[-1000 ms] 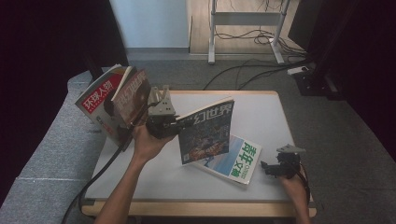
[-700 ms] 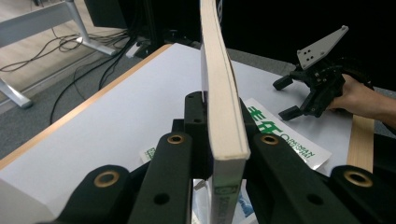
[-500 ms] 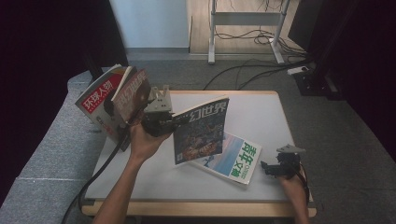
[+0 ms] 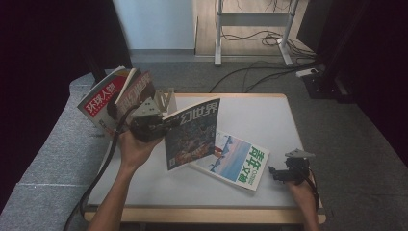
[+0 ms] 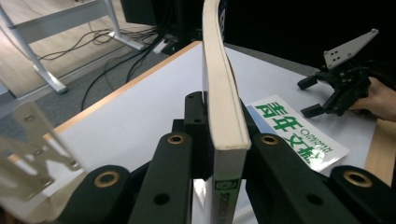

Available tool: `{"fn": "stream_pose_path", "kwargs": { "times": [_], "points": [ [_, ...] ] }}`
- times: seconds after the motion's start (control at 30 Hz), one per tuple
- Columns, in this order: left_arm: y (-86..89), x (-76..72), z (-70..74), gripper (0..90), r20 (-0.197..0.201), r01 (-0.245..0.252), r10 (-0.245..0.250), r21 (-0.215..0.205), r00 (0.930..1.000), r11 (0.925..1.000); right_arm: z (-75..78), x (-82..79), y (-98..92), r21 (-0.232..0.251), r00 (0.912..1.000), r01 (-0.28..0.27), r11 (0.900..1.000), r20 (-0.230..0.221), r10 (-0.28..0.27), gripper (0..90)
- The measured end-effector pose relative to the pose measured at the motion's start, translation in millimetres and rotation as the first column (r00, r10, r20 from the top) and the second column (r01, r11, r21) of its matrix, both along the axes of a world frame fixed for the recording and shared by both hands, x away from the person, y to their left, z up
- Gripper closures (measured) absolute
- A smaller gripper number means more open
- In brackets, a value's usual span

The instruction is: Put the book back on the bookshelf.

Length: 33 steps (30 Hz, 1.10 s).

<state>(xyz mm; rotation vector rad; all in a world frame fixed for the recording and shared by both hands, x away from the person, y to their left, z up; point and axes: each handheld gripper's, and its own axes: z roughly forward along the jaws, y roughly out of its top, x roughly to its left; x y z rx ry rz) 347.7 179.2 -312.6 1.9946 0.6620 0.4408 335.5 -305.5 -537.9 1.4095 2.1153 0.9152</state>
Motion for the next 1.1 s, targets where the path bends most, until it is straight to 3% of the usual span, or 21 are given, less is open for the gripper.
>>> {"fn": "stream_pose_path", "kwargs": {
  "times": [0.37,0.63,0.73,1.1],
  "points": [
    [30.4,-5.2,1.0,82.7,0.002,-0.082,0.082,-0.005,0.9966,0.9966,0.0,0.1,0.0,0.001,1.0,0.0,1.0,0.0,0.0,0.1],
    [52.7,-8.8,2.9,82.7,-0.002,-0.14,0.14,-0.005,0.9901,0.9901,-0.1,0.1,-0.1,0.0,1.0,0.0,1.0,0.0,0.0,0.1],
    [59.4,-10.3,2.6,82.7,0.007,-0.173,0.173,0.004,0.9849,0.9849,-0.1,0.1,0.0,0.0,1.0,0.0,1.0,0.0,0.0,0.1],
    [93.0,-14.5,1.4,82.7,-0.008,-0.253,0.253,-0.038,0.9674,0.9667,-0.1,0.0,0.0,0.0,1.0,0.0,1.0,-0.001,0.0,0.1]
  ]
}}
